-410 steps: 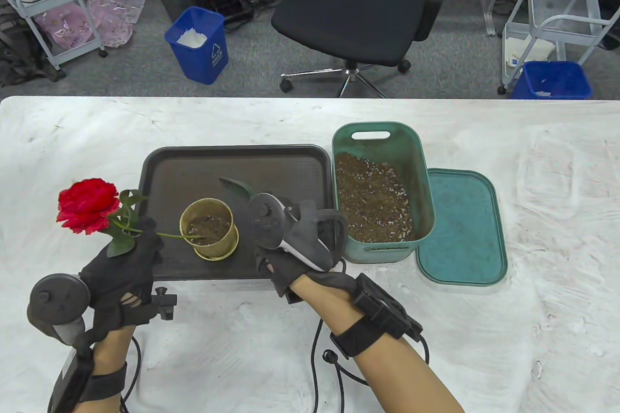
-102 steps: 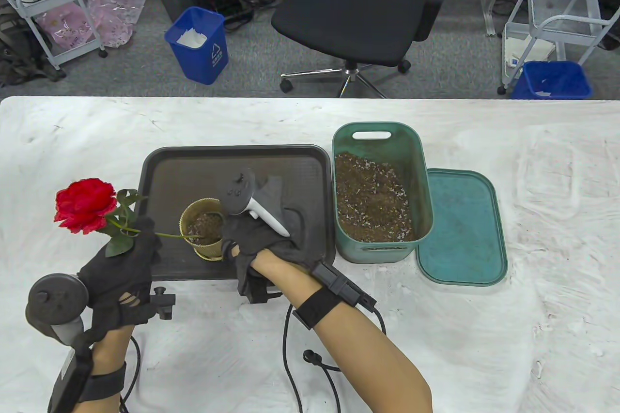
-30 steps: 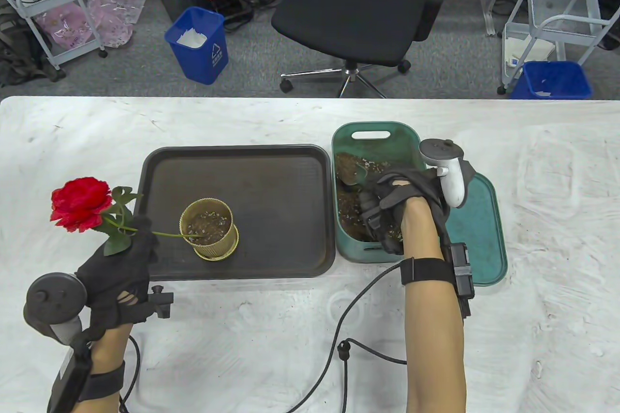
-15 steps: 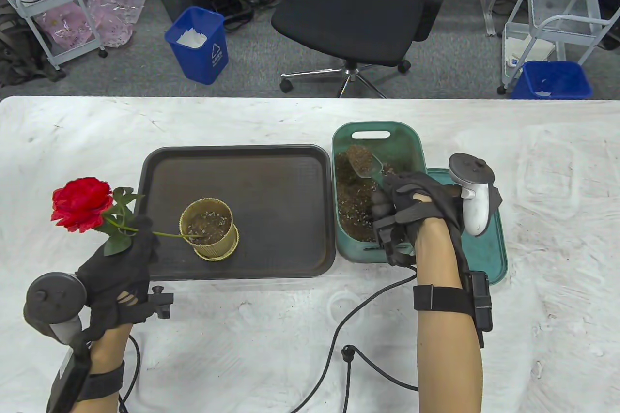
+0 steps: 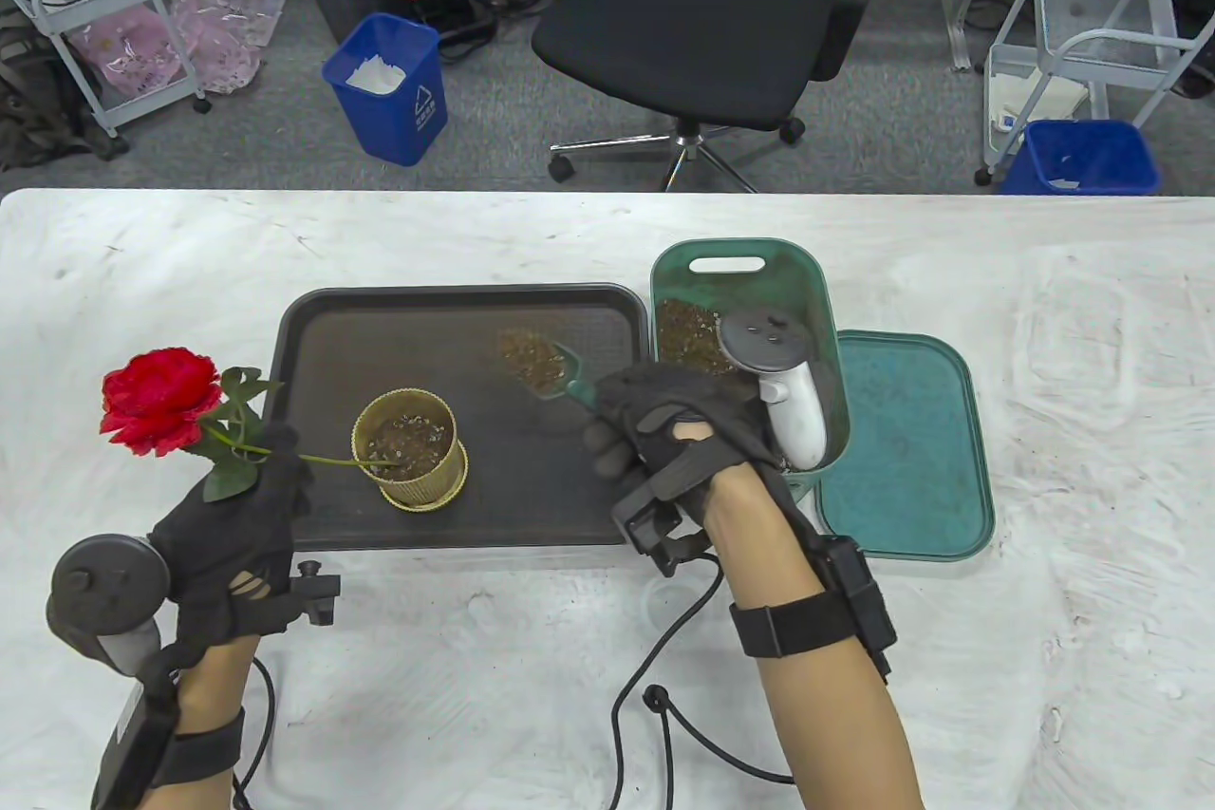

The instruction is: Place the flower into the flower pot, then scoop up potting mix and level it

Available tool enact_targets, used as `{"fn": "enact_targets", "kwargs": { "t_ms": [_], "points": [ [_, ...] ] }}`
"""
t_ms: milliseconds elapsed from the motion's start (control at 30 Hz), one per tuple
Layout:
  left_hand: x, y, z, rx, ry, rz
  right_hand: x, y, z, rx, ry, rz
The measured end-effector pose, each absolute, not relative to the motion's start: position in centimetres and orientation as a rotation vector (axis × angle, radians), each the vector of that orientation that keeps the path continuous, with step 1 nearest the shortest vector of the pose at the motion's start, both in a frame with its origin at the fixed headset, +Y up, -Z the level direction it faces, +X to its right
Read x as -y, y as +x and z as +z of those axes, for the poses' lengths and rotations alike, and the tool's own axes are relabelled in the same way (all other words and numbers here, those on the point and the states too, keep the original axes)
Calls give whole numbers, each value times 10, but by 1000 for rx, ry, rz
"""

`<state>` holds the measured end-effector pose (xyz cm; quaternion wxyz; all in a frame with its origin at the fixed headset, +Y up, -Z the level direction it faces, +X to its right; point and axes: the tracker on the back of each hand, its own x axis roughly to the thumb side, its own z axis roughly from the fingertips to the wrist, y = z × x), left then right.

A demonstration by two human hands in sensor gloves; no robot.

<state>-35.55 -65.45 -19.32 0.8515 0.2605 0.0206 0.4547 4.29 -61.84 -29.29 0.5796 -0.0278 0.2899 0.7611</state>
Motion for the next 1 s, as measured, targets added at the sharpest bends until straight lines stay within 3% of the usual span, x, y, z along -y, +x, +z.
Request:
{"fn": "enact_targets", "kwargs": {
  "t_ms": [267, 433, 733, 1000],
  "points": [
    [655, -355, -193, -38, 549, 955, 660, -31, -292, -834, -3, 1837],
    [655, -355, -193, -30, 548, 954, 667, -54, -304, -838, -10, 1968],
    [656, -355, -193, -35, 552, 948, 632, -84, -313, -686, 108, 2403],
    [656, -354, -193, -36, 550, 950, 609, -112, -284, -379, 358, 2825]
  ]
}}
